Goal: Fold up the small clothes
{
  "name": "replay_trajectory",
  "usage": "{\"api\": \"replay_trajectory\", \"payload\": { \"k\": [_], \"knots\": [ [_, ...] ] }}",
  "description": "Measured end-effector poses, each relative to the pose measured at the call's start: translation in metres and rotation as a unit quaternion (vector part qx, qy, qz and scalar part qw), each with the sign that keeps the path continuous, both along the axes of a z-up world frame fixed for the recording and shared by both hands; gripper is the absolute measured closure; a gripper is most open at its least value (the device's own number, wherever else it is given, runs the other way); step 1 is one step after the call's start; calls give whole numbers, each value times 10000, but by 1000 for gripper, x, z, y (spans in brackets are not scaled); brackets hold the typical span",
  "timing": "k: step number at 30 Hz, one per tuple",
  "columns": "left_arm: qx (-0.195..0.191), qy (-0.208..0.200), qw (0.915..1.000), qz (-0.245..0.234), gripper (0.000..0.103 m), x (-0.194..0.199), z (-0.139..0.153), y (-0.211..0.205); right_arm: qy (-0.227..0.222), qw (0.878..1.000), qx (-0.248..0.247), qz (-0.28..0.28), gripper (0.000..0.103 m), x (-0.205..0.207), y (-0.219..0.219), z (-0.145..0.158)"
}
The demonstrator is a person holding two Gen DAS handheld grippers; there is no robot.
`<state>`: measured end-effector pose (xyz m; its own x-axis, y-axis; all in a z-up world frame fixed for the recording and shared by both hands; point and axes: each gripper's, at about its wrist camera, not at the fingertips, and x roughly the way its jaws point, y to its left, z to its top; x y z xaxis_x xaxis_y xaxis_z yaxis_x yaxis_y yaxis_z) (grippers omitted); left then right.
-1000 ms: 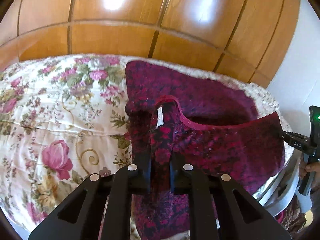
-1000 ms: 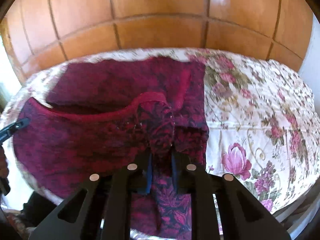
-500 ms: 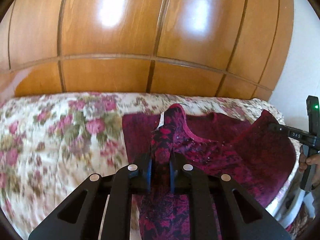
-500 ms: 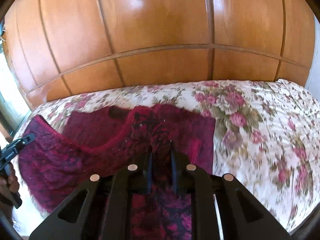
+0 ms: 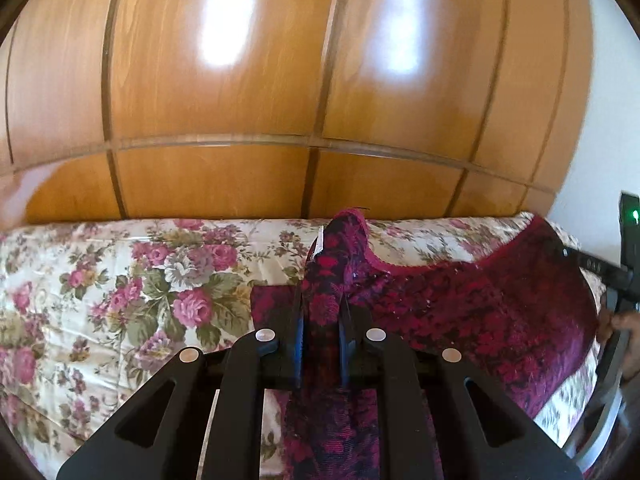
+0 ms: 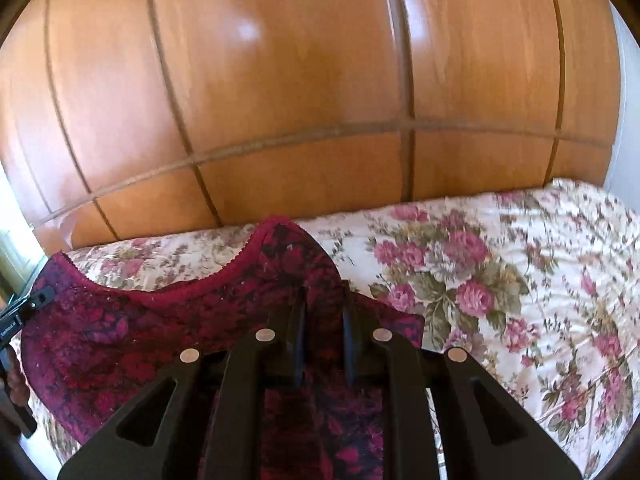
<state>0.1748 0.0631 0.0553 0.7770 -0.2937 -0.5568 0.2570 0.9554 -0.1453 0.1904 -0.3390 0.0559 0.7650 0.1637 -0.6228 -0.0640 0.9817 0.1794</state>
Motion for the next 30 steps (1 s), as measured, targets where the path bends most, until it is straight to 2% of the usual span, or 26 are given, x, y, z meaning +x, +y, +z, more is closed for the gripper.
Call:
{"api": "replay_trajectory", "payload": {
  "k": [2, 5, 9, 12, 16, 17, 21, 26, 28, 29, 30],
  "knots": [
    [0, 25, 9999, -113, 91, -21, -8, 3, 13, 9999, 34, 131, 89, -17, -1, -3],
    [-173, 232, 9995, -140, 91, -47, -23, 10, 278, 9993, 141, 226, 89, -46, -1, -16],
    [-540, 798, 9953, -17, 91, -86, -54, 19, 881, 9955, 258, 217, 89, -87, -1, -47],
    [-636, 1064, 9923, -24, 91, -115, -72, 20, 1302, 9909, 284, 186, 89, -117, -1, -70],
    [-833, 1262, 9885, -37, 91, -143, -84, 26, 1490, 9883, 274, 153, 89, -134, -2, -79],
    [-891, 1260, 9880, -33, 86, -148, -83, 28, 1483, 9885, 260, 151, 89, -135, -3, -80],
    [-1120, 1255, 9856, -147, 68, -147, -75, 35, 1459, 9891, 139, 118, 87, -136, 1, -79],
    [-978, 1369, 9851, -364, 68, -129, -78, 31, 1387, 9902, 29, 133, 86, -140, 4, -72],
    [-823, 1371, 9862, -431, 74, -126, -78, 28, 1315, 9912, -13, 150, 86, -142, 5, -67],
    [-731, 1337, 9874, -436, 86, -126, -76, 26, 1283, 9916, -52, 169, 86, -145, 6, -63],
    [-721, 1280, 9882, -443, 86, -126, -74, 27, 1245, 9920, -103, 184, 87, -147, 7, -60]
  ]
}}
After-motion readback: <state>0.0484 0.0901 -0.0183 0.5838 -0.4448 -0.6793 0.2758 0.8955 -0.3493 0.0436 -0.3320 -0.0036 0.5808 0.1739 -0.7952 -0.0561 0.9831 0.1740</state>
